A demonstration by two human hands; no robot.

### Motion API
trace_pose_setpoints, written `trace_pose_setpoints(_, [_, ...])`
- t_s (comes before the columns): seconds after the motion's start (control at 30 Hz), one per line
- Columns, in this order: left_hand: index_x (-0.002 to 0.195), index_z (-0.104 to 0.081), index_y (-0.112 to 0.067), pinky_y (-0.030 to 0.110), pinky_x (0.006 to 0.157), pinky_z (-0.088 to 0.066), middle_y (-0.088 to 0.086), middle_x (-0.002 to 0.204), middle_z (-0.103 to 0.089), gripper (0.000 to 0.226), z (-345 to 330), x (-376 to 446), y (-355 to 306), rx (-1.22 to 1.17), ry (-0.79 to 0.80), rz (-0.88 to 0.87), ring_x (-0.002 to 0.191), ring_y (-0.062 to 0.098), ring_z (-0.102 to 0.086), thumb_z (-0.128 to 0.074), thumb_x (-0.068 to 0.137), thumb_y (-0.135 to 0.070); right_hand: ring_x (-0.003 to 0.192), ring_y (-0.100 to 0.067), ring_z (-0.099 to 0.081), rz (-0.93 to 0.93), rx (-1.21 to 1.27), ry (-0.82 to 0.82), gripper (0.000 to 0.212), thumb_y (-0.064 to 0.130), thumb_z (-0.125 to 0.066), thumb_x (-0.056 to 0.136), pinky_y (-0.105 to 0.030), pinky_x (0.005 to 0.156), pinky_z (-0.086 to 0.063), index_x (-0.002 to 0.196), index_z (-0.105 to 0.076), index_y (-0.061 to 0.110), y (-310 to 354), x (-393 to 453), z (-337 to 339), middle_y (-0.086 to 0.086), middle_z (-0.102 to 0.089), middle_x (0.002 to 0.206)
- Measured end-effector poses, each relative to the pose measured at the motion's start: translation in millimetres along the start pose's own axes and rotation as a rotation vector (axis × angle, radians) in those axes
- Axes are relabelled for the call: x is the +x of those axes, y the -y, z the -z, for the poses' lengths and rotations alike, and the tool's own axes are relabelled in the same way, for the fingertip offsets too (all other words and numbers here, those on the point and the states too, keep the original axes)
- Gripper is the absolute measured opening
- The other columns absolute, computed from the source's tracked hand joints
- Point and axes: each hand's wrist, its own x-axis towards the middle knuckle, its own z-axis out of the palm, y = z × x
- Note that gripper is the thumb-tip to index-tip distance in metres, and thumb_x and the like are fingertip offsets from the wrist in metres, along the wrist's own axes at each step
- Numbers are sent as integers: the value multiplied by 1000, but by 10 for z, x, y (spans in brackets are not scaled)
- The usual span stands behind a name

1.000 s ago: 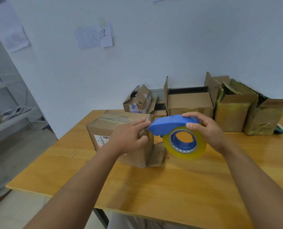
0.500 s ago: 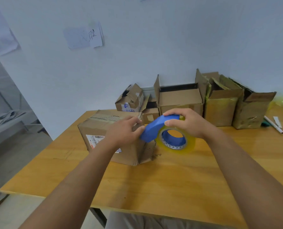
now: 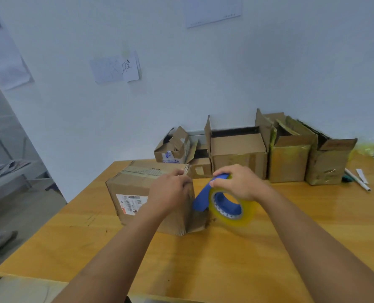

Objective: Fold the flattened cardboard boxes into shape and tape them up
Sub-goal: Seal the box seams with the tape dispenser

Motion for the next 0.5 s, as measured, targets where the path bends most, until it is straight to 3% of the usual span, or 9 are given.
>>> trace_pose_setpoints(0.07, [123,-64,-37,31,77,-51,-12,140,-50,29,74,8,1,-17,8,-23,115,14,-56,-46,101,-34,95,-7,-59,-35,45,-118,52,69,-58,68,-28,77,-49,107,-68,37,-43,-69,32,10,-66,110])
trace_pose_setpoints(0.2, [143,-44,-37,33,82,-51,-9,144,-49,50,173,-114,147,-39,22,-20,121,17,-54,-50,97,-20,91,-2,-58,-24,152,-341,33,56,-68,83,-13,66,-40,110,-66,37,-56,-128,135,12,-64,109])
trace_pose_setpoints(0.33, [148,-34,-28,38,102,-42,2,151,-40,56,91,-313,190,127,-26,97,135,22,-40,-54,97,-38,98,-12,-59,31,277,-497,35,47,-68,89,-21,78,-47,119,-69,27,137,-76,71,9,-64,110])
trace_pose_setpoints(0.43, [144,-35,-22,31,93,-44,0,144,-48,53,14,-328,214,206,-98,97,126,19,-47,-54,98,-38,97,-11,-61,66,350,-516,34,43,-69,90,-20,77,-47,119,-70,24,324,-32,-40,8,-66,108])
trace_pose_setpoints(0.5, [144,-35,-19,31,96,-42,2,145,-47,51,3,-337,292,238,-113,91,127,20,-46,-52,99,-37,95,-8,-62,76,385,-520,29,43,-70,89,-22,78,-49,115,-70,29,386,-7,-91,10,-67,106])
